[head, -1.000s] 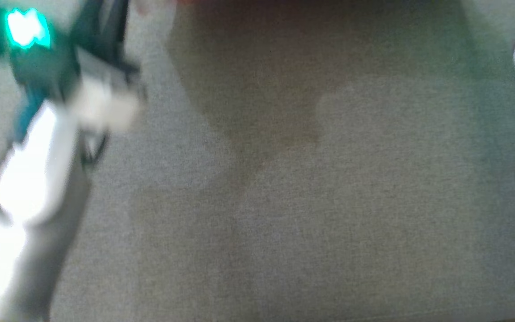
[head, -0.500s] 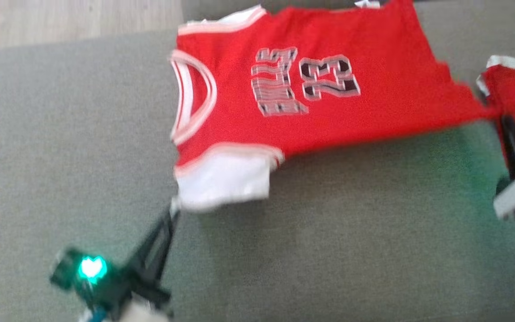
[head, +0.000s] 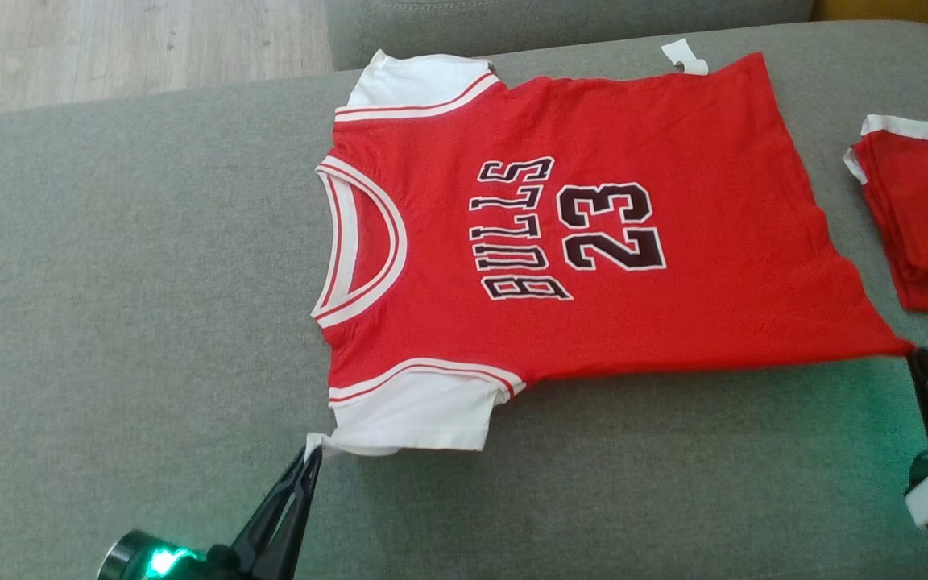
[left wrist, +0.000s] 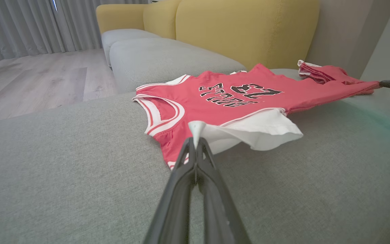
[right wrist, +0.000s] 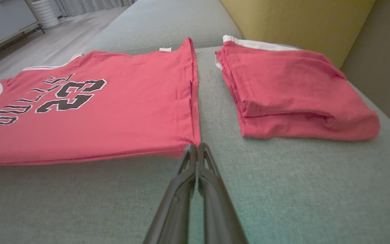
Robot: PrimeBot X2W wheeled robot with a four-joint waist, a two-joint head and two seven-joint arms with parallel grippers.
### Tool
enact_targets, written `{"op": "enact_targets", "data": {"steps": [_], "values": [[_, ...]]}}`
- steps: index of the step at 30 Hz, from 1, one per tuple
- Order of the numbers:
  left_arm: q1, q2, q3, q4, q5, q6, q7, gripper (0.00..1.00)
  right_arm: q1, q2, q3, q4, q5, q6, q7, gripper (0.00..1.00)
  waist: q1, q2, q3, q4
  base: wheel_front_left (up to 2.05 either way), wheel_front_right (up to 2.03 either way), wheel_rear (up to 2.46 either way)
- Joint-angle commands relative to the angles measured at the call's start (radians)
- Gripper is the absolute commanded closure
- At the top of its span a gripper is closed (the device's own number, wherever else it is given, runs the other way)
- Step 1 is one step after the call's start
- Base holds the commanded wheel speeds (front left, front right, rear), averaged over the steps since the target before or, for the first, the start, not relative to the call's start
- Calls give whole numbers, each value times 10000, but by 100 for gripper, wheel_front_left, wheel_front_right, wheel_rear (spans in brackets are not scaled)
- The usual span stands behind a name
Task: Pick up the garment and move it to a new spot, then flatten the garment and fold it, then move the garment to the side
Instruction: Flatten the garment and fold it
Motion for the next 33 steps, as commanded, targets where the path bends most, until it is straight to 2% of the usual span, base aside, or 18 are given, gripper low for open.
{"op": "enact_targets", "data": {"steps": [1, 8, 16, 24, 30, 33], "values": [[-498, 40, 476, -280, -126, -90, -48, 100, -123, -215, -249, -479, -139, 65, 89, 100, 1, -1, 47, -19, 0, 0, 0], [-2094, -178, 505, 262, -81, -318, 52, 100, -802, 261, -750, -818, -495, 65, 687, 100, 1, -1, 327, -74, 0, 0, 0], [-3994, -435, 661, 1220, 41, -441, 37, 100, -1808, 648, -1045, -585, -825, 65, 953, 100, 1, -1, 773, -95, 0, 0, 0], [-6265, -658, 422, 2507, 479, -937, -25, 100, -2999, 750, -988, 127, -818, 65, 849, 100, 1, -1, 1381, 37, 0, 0, 0], [-7684, -749, 196, 3470, 897, -1139, -45, 100, -3888, 792, -669, 725, -798, 65, 659, 100, 1, -1, 1761, 37, 0, 0, 0], [-8280, -717, 150, 3902, 1198, -1107, -47, 100, -4325, 763, -442, 1012, -832, 65, 524, 100, 1, -1, 1951, 10, 0, 0, 0]]}}
